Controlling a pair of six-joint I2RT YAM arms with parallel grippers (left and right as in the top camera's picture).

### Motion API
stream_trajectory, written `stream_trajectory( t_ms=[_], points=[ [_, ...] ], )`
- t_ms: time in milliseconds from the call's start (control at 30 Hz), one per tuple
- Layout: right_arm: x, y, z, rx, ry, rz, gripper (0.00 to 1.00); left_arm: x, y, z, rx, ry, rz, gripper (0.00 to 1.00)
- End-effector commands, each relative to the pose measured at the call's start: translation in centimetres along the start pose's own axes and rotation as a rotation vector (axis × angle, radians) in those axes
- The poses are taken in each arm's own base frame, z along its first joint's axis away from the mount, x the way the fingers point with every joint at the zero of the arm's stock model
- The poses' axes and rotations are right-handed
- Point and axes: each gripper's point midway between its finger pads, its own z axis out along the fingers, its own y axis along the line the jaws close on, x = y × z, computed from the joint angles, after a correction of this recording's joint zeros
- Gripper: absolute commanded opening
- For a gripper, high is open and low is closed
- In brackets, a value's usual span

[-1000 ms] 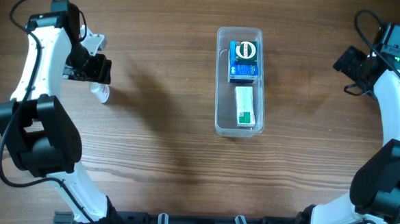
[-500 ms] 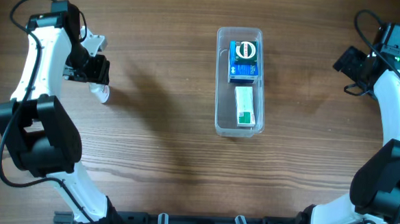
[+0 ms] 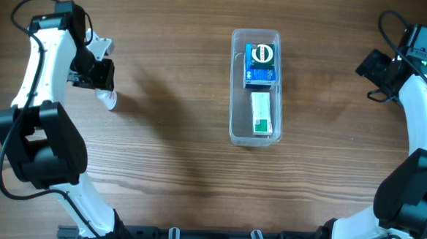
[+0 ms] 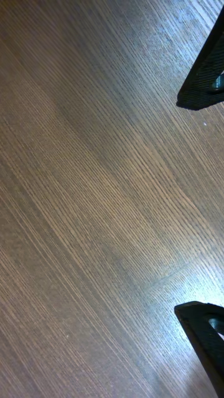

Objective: Pack container
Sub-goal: 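Lower the left gripper around the white Calamine bottle and grasp it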

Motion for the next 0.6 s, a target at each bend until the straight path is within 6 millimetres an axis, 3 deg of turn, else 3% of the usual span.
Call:
stream_trajectory(
  t_ms=[0, 567],
  points=[
    [0.07, -0.18, 0.07, 0.01, -0.002, -0.008, 1.0, 0.68, -0.2, 0.6, 0.008, 0.037, -0.002, 0.47],
    [0.07, -0.18, 0.07, 0.01, -0.002, -0.007, 1.0, 0.68, 0.08, 0.6, -0.008, 0.039, -0.009, 0.44]
  ],
)
